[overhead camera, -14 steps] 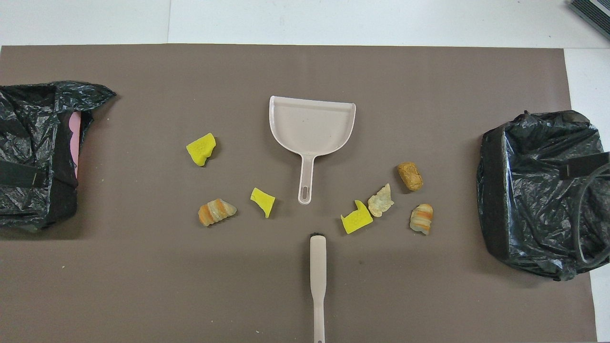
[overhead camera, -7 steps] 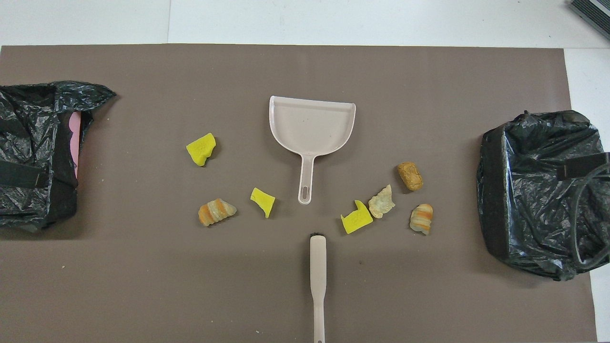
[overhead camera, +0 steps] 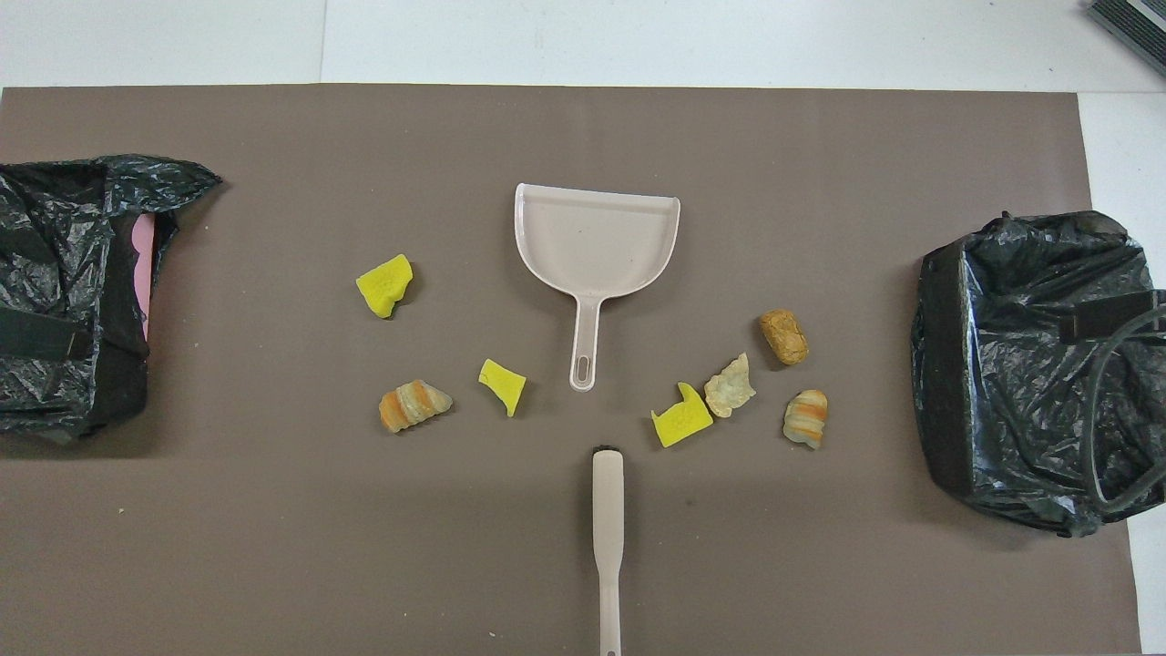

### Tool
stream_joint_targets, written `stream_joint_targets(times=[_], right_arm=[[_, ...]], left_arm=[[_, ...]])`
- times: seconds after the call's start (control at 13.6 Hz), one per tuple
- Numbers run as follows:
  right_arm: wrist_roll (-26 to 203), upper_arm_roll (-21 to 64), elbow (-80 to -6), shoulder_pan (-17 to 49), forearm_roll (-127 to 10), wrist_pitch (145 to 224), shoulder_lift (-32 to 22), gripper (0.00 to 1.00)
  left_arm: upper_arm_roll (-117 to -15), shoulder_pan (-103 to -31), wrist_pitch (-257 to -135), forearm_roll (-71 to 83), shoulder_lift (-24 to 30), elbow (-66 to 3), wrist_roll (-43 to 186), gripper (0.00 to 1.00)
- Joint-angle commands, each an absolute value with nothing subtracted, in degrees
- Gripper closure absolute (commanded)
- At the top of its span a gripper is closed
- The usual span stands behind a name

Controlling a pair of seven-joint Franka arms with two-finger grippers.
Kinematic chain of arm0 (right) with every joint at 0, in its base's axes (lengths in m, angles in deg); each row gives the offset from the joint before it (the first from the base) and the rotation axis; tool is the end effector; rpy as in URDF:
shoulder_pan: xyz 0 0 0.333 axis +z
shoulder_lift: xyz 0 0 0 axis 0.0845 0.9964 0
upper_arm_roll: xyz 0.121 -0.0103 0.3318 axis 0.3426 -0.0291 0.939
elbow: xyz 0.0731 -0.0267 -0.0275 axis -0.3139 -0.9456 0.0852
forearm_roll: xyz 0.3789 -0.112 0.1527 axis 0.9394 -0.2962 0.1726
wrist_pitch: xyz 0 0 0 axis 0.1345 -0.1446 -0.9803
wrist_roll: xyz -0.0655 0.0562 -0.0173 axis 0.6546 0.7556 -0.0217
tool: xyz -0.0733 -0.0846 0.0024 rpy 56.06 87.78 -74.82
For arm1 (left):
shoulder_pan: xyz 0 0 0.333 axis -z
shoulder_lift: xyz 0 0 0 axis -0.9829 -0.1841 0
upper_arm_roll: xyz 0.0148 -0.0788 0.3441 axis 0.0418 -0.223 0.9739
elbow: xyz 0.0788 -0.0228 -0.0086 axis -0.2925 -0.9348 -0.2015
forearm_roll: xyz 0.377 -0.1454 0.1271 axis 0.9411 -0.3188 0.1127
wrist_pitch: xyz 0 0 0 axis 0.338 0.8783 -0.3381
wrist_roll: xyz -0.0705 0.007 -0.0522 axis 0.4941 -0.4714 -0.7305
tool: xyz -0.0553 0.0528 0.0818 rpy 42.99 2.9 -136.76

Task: Sweep and dump trash in bin

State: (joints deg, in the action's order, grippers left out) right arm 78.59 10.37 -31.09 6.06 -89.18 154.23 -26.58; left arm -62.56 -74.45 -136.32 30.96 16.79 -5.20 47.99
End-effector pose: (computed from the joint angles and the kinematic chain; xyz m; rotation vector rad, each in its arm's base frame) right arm 0.5402 -0.0284 0.7018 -3.1276 0.1275 -0.0520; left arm 0.5366 -0.0470 0.7401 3.1102 -0.3563 -0.0071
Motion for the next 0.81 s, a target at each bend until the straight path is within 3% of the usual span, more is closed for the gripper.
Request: stream_joint_targets(times=[0.0,0.74], right_arm=[[77.3,10.8,-32.7,6.0,-89.7,154.7,-27.9,0.00],[77.5,10.8,-33.0,5.9,-89.7,154.6,-28.1,0.00]], left_arm=[[-62.4,-74.1,-135.2,30.5,17.4,-5.3,48.1,0.00],[-62.5,-73.9,-135.7,30.3,18.1,-6.3,48.2,0.00]])
